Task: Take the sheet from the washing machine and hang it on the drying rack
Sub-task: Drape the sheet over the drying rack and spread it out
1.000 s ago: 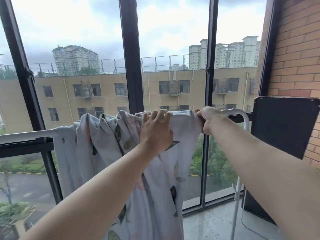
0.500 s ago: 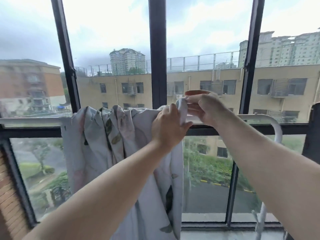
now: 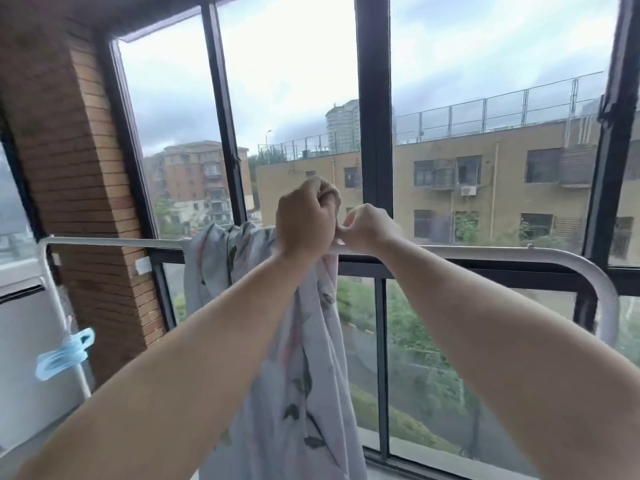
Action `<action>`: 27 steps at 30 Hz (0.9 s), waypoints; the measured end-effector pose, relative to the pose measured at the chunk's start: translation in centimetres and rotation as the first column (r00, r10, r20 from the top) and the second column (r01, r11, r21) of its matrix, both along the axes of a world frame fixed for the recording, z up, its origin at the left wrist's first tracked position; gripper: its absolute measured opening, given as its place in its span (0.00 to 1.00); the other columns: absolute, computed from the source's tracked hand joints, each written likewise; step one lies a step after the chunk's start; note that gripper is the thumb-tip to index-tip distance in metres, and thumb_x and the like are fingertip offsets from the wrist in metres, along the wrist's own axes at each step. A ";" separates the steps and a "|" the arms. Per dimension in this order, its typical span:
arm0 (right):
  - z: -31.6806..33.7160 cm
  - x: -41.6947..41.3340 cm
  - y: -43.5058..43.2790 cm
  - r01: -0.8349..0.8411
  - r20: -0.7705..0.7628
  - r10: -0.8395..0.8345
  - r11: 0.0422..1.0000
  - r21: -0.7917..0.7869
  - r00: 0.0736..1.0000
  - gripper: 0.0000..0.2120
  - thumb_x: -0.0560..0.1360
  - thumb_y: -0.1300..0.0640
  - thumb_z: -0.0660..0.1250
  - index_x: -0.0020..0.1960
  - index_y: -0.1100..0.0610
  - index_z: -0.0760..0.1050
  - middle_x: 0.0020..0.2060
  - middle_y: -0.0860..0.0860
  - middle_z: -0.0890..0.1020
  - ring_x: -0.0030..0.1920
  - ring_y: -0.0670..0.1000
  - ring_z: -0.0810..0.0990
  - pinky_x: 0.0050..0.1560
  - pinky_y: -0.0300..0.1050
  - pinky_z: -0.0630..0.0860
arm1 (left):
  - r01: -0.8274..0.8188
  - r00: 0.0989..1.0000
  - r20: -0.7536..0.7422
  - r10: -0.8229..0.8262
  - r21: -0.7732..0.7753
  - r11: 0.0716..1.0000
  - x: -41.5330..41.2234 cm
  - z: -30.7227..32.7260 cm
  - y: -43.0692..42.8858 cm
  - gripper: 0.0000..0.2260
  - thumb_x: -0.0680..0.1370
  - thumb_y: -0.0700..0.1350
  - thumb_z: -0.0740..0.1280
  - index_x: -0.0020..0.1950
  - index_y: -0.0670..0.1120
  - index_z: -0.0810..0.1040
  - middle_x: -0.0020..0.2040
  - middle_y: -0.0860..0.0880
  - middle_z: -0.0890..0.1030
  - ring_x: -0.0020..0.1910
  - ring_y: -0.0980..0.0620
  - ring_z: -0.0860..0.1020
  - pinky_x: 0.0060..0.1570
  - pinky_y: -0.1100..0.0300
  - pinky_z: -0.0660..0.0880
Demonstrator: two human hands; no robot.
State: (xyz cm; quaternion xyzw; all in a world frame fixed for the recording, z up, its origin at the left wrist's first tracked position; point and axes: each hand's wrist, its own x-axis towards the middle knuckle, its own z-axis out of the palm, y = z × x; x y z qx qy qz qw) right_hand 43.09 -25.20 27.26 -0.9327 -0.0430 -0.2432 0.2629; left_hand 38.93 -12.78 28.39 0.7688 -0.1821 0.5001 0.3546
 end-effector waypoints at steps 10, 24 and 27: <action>1.1 -2.6 2.6 -0.258 -0.176 0.257 0.966 0.017 0.950 0.15 0.68 0.40 0.69 0.35 0.52 0.75 0.34 0.48 0.79 0.37 0.51 0.77 0.35 0.42 0.71 | -0.080 0.996 -0.024 0.081 0.037 0.996 -1.9 -1.1 3.3 0.06 0.80 0.44 0.67 0.50 0.47 0.84 0.43 0.50 0.86 0.40 0.53 0.80 0.39 0.66 0.72; 1.7 -0.6 -1.4 -0.072 -0.001 0.075 0.952 -0.296 0.997 0.03 0.76 0.59 0.63 0.49 0.54 0.70 0.44 0.53 0.78 0.37 0.53 0.75 0.30 0.44 0.67 | -0.264 0.961 -0.046 0.274 0.147 0.953 -2.4 -1.0 1.0 0.07 0.79 0.42 0.67 0.51 0.44 0.85 0.47 0.45 0.85 0.46 0.47 0.80 0.44 0.60 0.70; 3.5 0.1 -3.9 -0.145 -0.027 0.144 0.940 -0.309 0.989 0.08 0.76 0.67 0.64 0.49 0.56 0.69 0.44 0.54 0.79 0.37 0.51 0.75 0.33 0.47 0.71 | -0.269 0.960 -0.030 0.278 0.171 0.948 -1.9 -0.4 -1.4 0.08 0.81 0.45 0.66 0.51 0.44 0.83 0.45 0.47 0.83 0.43 0.49 0.79 0.38 0.63 0.69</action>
